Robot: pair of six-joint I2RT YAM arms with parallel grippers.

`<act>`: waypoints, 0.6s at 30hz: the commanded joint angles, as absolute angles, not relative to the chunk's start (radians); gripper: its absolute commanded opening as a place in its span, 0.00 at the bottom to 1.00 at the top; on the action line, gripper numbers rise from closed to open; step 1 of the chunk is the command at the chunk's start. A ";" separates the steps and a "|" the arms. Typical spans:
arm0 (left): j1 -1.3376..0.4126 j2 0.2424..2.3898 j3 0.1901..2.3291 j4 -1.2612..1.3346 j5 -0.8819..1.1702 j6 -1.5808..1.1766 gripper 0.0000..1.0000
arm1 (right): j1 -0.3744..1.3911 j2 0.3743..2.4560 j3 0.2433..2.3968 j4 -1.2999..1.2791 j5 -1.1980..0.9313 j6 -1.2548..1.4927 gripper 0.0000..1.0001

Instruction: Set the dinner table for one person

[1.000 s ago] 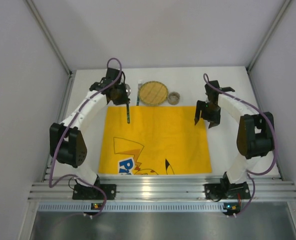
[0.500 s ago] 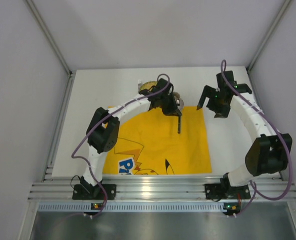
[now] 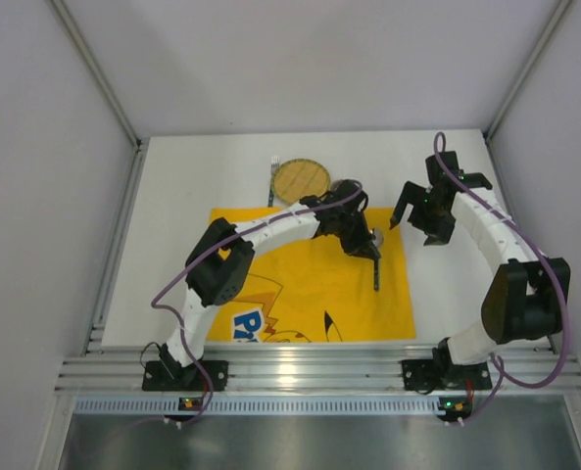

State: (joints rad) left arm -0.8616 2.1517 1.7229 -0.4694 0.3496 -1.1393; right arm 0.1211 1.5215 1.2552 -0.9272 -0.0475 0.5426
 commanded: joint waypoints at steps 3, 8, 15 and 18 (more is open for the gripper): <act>-0.884 2.171 1.733 -0.494 0.394 -1.292 0.14 | 0.091 1.523 1.253 -0.900 -0.029 0.532 1.00; -0.885 2.204 1.784 -0.541 0.434 -1.272 0.48 | 0.081 1.525 1.258 -0.900 -0.025 0.529 1.00; -0.861 2.201 2.003 -0.741 0.400 -1.126 0.62 | 0.063 1.528 1.266 -0.907 -0.021 0.526 1.00; -0.783 2.126 2.007 -0.787 0.358 -1.071 0.61 | 0.061 1.525 1.284 -0.916 -0.034 0.531 1.00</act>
State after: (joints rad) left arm -0.8623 2.2383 1.9675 -0.6407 0.4023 -1.0737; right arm 0.0776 1.5276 1.2545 -0.9215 -0.0376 0.5343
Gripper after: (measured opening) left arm 0.611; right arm 0.996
